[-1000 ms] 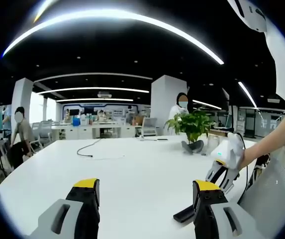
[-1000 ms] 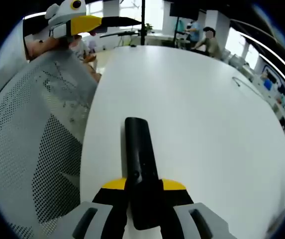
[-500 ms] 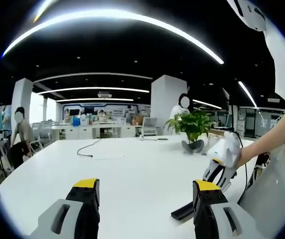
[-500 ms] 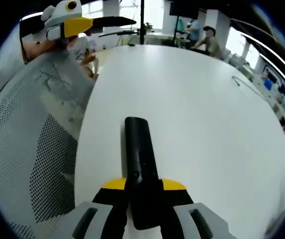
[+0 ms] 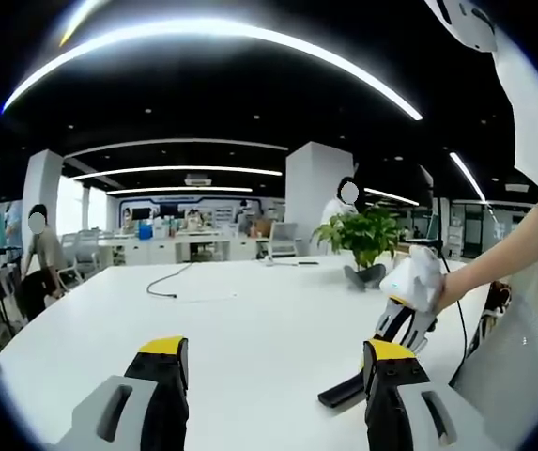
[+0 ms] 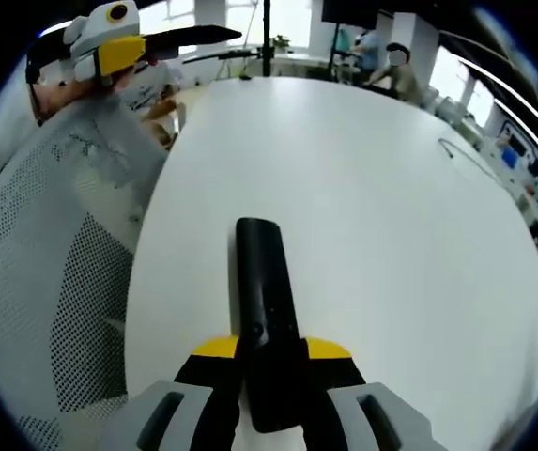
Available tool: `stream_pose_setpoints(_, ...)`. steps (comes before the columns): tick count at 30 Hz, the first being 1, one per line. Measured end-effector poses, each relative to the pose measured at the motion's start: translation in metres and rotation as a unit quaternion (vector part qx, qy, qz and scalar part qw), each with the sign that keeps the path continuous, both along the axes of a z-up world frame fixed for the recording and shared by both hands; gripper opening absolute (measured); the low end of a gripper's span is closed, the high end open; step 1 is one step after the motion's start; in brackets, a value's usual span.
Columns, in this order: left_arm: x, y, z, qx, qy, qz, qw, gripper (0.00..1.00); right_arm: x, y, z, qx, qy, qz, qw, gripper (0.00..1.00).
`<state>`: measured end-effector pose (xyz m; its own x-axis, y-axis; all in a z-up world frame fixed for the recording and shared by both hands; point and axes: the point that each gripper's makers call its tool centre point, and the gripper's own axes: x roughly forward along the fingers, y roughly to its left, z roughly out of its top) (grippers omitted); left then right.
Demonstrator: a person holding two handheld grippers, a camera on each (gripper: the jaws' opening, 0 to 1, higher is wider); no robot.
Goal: Press the specified remote control buttons in sequence, fully releasing each button before pressing the next.
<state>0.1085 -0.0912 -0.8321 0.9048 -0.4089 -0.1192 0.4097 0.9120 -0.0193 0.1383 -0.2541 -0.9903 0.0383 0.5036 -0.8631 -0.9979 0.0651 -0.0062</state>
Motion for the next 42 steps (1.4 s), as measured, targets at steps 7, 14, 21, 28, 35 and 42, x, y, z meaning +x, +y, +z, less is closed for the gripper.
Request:
stream_pose_setpoints(7, 0.0, 0.001, 0.0, 0.001, -0.001, 0.001, 1.0, 0.79, 0.007, 0.0, 0.0, -0.009, 0.001, 0.01, 0.9999, 0.21)
stream_pose_setpoints(14, 0.001, 0.001, -0.001, 0.004, -0.001, 0.0, 1.0, 0.79, 0.015, 0.0, -0.001, -0.016, 0.002, 0.005, 0.9999, 0.21)
stream_pose_setpoints(21, 0.002, 0.001, -0.001, 0.005, -0.002, 0.001, 1.0, 0.79, 0.021, -0.001, -0.001, -0.02, 0.003, 0.003, 0.9998, 0.21)
stream_pose_setpoints(28, 0.003, 0.001, -0.001, 0.007, -0.002, 0.001, 1.0, 0.79, 0.032, -0.001, -0.001, -0.024, 0.003, -0.001, 0.9997, 0.21)
stream_pose_setpoints(35, 0.004, 0.001, -0.002, 0.008, -0.002, 0.001, 1.0, 0.78, 0.041, -0.001, -0.002, -0.027, 0.004, -0.007, 0.9996, 0.21)
stream_pose_setpoints(42, 0.004, 0.001, -0.002, 0.008, -0.002, 0.001, 1.0, 0.78, 0.046, -0.001, -0.002, -0.028, 0.004, -0.009, 0.9996, 0.21)
